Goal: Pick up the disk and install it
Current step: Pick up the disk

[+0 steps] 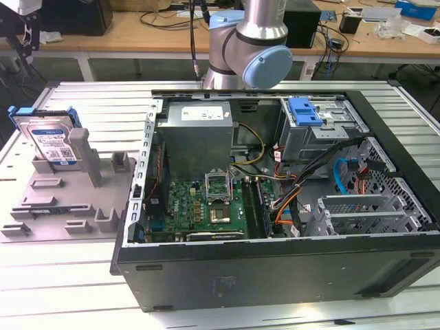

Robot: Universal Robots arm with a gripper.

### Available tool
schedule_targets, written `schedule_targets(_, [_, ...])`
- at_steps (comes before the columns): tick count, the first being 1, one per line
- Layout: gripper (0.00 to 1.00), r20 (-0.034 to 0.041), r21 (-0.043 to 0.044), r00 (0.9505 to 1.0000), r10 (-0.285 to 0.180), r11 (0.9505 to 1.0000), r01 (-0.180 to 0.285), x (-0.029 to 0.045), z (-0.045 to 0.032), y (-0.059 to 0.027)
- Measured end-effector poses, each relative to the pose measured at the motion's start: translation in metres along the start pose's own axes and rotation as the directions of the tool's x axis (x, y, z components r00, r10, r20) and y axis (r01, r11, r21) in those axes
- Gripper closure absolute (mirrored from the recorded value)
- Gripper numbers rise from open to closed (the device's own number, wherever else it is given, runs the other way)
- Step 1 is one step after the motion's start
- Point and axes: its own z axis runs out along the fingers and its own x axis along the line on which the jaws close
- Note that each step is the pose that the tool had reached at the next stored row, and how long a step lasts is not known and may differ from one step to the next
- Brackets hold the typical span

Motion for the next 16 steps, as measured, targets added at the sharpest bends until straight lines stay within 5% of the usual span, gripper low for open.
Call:
schedule_targets(5, [0.56, -0.0053, 0.0007, 0.9935, -0.114, 0.9935, 0.114, 0.0000, 0.0000, 0.0000])
schedule_targets(13, [0.56, -0.0102, 0.0009, 0.9759, -0.218, 0.9760, 0.218, 0.0000, 0.0000, 0.0000])
schedule_targets(16, [0.56, -0.0126, 0.0010, 0.9652, -0.261, 0.9652, 0.261, 0.0000, 0.0001, 0.0000])
